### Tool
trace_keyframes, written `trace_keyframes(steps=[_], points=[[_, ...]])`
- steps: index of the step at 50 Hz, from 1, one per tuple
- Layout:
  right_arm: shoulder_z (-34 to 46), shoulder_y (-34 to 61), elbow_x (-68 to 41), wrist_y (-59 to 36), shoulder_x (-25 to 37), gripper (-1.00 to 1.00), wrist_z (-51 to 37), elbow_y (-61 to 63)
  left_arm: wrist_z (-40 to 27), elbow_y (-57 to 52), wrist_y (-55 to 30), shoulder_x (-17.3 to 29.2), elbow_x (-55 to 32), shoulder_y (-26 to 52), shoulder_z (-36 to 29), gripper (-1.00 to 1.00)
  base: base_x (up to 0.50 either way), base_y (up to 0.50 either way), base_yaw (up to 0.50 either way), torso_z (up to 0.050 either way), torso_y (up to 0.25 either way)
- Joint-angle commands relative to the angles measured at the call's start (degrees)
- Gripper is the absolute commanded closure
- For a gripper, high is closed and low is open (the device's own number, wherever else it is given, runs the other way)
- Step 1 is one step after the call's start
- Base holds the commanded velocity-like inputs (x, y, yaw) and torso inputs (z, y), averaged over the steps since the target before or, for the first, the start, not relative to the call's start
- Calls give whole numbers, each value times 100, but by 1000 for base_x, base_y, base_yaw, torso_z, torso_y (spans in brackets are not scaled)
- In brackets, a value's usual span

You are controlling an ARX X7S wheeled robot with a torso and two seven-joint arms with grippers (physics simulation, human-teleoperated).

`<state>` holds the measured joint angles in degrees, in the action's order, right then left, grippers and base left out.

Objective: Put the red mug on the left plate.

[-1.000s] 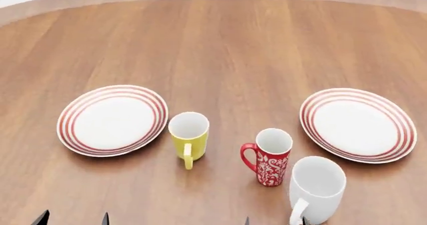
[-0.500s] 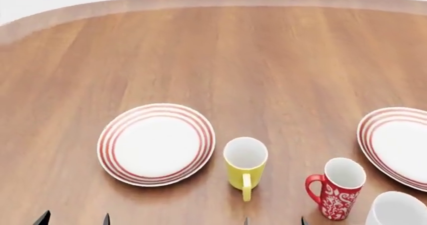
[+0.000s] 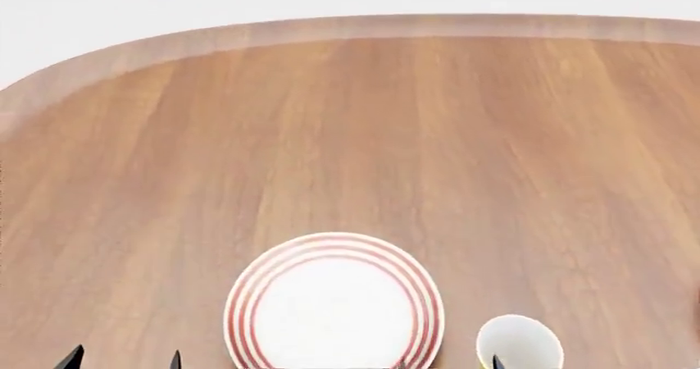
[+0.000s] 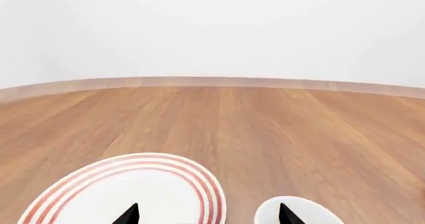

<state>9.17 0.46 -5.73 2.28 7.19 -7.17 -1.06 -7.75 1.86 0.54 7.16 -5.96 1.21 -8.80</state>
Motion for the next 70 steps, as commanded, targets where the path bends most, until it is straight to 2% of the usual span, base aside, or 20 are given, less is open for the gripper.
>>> trace_keyframes(steps=[1, 13, 27, 30, 34, 36, 37, 40, 45, 53, 61, 70], points=[[48, 5, -70, -2, 50, -100, -51, 10, -53, 24, 22, 44, -41, 10, -66, -100, 449, 141, 0, 0, 0], [79, 16, -148, -39, 86, -100, -113, 15, -104, -3, 7, 90, -95, 6, -116, -100, 403, -88, 0, 0, 0], [141, 14, -167, -37, 124, -100, -201, 17, -153, -6, -1, 133, -152, 15, -176, -100, 152, -235, 0, 0, 1], [58, -70, -459, -488, 117, -100, -242, 459, -169, 5, 4, 138, -166, 20, -182, -100, 0, 0, 0, 0, 0], [-74, -84, -676, -1718, 31, -100, -706, 1356, -198, -5, -16, 145, -182, 33, -190, -100, 0, 0, 0, 0, 0], [-63, -62, -586, -1940, 22, -100, -904, 1557, -210, -17, -17, 150, -188, 25, -197, -100, 0, 0, 0, 0, 0], [-299, 5, -963, -2605, -93, -100, -1111, 1849, -213, -15, -11, 152, -194, 25, -199, -100, 0, 0, 0, 0, 0], [-652, 101, -1500, -3413, -210, -100, -1439, 2353, -229, -53, -27, 160, -204, 6, -216, -100, 0, 0, 0, 0, 0], [-921, 134, -1917, -4273, -333, -100, -1975, 3022, -226, 9, 9, 179, -230, 36, -226, -100, 0, 0, 0, 0, 0], [-980, 206, -1884, -5043, -377, -100, -2927, 3931, -251, 11, 13, 203, -263, 43, -249, -100, 0, 0, 0, 0, 0], [-1062, 280, -1659, -5151, -438, -100, -3579, 4101, -280, 32, 25, 225, -278, 58, -276, -100, 0, 0, 0, 0, 0], [-1708, 322, -2724, -5624, -675, -100, -4423, 4450, -307, 41, 43, 247, -301, 58, -307, -100, 0, 0, 0, 0, 0]])
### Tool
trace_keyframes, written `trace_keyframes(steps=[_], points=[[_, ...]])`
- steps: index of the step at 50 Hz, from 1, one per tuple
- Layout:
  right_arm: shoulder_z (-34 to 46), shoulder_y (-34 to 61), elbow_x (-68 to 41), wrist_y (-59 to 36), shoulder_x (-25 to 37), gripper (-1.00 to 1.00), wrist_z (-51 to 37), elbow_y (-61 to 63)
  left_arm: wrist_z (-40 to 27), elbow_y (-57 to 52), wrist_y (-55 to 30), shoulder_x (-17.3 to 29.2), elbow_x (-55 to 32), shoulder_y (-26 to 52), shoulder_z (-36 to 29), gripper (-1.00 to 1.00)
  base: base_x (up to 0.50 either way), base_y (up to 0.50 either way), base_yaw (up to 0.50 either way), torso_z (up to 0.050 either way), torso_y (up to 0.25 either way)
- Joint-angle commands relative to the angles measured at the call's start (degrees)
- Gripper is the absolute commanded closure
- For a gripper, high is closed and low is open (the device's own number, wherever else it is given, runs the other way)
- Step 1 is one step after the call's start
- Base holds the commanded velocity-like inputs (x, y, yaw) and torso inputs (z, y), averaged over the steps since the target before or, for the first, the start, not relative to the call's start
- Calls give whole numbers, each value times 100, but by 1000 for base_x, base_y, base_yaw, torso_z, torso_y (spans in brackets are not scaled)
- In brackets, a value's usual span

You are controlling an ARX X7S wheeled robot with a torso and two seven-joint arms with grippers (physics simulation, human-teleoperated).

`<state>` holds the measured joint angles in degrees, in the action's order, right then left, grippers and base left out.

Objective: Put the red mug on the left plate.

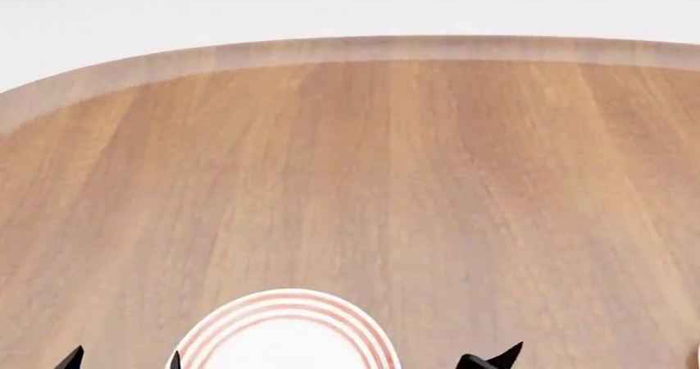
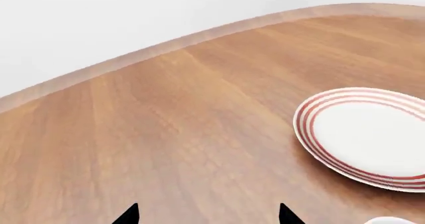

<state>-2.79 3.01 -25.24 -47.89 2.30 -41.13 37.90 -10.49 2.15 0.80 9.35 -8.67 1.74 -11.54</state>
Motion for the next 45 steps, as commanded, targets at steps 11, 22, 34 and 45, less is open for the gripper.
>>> trace_keyframes(steps=[11, 22, 34, 45], points=[[-855, 130, -1599, -702, -107, -100, -2196, 1118, -94, 3, 27, 52, -48, 6, -59, -100, 0, 0, 0, 0, 0], [-586, -95, -1933, -240, -136, -100, -2957, 1287, -126, -6, 24, 75, -85, 9, -93, -100, 0, 0, 0, 0, 0], [-423, -124, -2024, 107, -40, -100, -3353, 1127, -158, -10, 23, 104, -129, 16, -121, -100, 0, 0, 0, 0, 0], [-443, -155, -2063, 421, -2, -100, -3572, 872, -184, 14, 41, 126, -163, 27, -147, -100, 0, 0, 0, 0, 0]])
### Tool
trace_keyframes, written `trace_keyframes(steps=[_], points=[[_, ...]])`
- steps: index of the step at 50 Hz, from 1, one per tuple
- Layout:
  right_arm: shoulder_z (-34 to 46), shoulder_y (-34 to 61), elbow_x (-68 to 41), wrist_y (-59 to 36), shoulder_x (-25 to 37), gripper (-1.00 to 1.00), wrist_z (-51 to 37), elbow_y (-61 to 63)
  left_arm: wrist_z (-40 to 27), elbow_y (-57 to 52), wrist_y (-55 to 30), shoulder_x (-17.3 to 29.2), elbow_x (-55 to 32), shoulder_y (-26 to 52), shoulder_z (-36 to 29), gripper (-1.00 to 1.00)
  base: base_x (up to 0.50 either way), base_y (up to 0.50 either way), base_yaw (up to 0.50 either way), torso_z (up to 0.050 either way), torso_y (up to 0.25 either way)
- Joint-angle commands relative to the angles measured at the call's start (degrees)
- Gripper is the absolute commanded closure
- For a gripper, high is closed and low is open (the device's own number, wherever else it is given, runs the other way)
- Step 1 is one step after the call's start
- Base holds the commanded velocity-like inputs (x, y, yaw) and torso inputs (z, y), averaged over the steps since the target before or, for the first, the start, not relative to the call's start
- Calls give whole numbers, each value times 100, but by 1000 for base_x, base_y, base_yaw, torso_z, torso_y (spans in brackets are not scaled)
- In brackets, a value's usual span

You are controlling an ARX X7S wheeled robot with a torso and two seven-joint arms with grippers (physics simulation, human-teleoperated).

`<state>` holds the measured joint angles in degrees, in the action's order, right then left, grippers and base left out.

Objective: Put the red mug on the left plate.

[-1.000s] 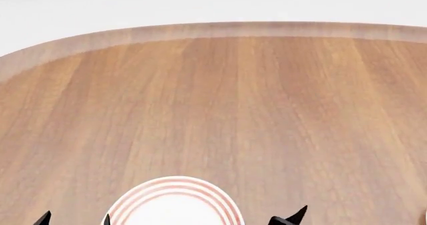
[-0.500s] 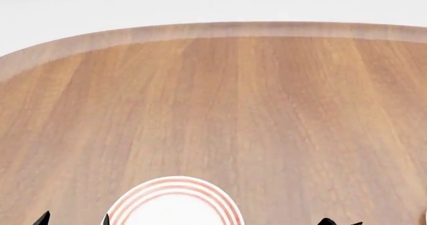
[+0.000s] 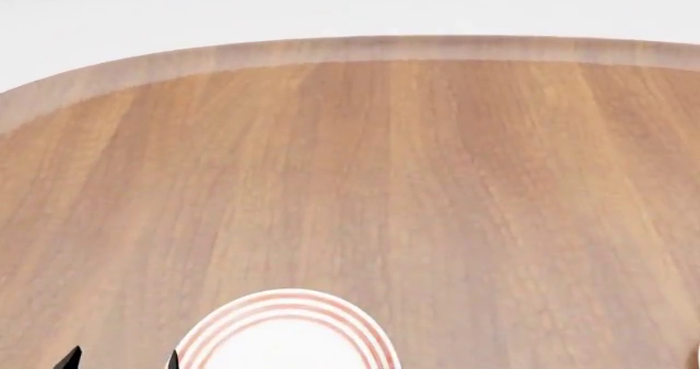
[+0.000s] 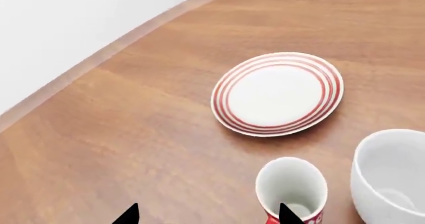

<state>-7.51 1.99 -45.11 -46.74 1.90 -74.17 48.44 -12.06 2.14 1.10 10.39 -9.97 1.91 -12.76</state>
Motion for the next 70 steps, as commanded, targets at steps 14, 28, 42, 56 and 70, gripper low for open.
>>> trace_keyframes(steps=[14, 28, 42, 56, 70], points=[[-157, -108, -167, 751, 93, -100, -304, -605, -76, 3, 30, 52, -12, 3, -98, -100, 0, 0, 0, 0, 0], [-71, -172, -400, 991, 88, -100, -392, -671, -111, 25, 44, 75, -59, 20, -123, -100, 0, 0, 0, 0, 0], [-50, -49, -754, 1237, 99, -100, -430, -895, -149, 23, 45, 103, -91, 25, -157, -100, 0, 0, 0, 0, 0], [43, -122, -682, 1693, 72, -100, -258, -1353, -179, 23, 41, 133, -119, 36, -195, -100, 0, 0, 0, 0, 0], [206, -191, -675, 2179, 83, -100, -25, -1717, -208, 50, 63, 157, -152, 54, -220, -100, 0, 0, 0, 0, 0]])
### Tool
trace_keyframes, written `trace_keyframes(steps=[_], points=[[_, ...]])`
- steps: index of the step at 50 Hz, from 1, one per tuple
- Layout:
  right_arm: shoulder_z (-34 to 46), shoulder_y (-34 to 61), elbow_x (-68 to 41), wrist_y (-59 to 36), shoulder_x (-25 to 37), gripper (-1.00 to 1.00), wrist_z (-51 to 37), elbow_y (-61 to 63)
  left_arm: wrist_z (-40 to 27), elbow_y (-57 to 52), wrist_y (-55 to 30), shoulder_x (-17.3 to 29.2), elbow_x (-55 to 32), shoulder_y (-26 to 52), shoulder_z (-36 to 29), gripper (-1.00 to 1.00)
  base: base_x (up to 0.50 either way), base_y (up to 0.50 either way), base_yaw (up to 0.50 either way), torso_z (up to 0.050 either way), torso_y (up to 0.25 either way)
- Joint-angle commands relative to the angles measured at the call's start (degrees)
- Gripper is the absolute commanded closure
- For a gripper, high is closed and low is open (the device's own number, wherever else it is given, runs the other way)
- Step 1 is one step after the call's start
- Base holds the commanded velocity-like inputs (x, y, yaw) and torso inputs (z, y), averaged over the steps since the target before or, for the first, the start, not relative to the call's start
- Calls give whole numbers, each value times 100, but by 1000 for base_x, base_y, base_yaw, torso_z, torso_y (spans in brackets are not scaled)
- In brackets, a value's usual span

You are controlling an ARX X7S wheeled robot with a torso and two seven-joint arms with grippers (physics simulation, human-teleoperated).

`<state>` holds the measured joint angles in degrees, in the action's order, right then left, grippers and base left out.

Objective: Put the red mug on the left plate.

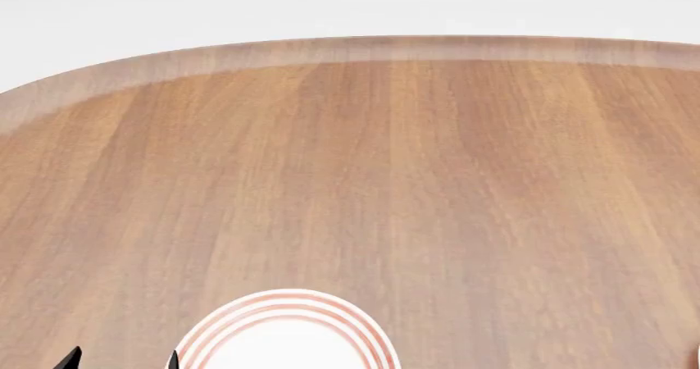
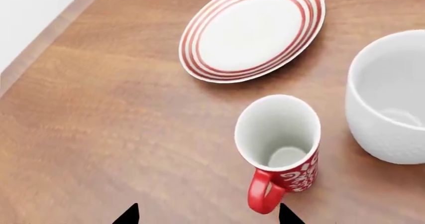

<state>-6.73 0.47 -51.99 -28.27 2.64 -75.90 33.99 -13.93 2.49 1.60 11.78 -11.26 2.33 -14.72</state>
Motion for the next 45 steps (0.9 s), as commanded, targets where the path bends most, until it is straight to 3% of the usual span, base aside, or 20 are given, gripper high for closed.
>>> trace_keyframes(steps=[1, 45], points=[[131, -13, 17, 367, 19, -100, 172, -321, -24, 12, 13, 20, -25, 10, -26, -100, 0, 0, 0, 0, 0], [355, 551, 420, 1122, 154, -100, 326, -2048, -130, -16, 14, 97, -101, 19, -129, -100, 0, 0, 0, 0, 0]])
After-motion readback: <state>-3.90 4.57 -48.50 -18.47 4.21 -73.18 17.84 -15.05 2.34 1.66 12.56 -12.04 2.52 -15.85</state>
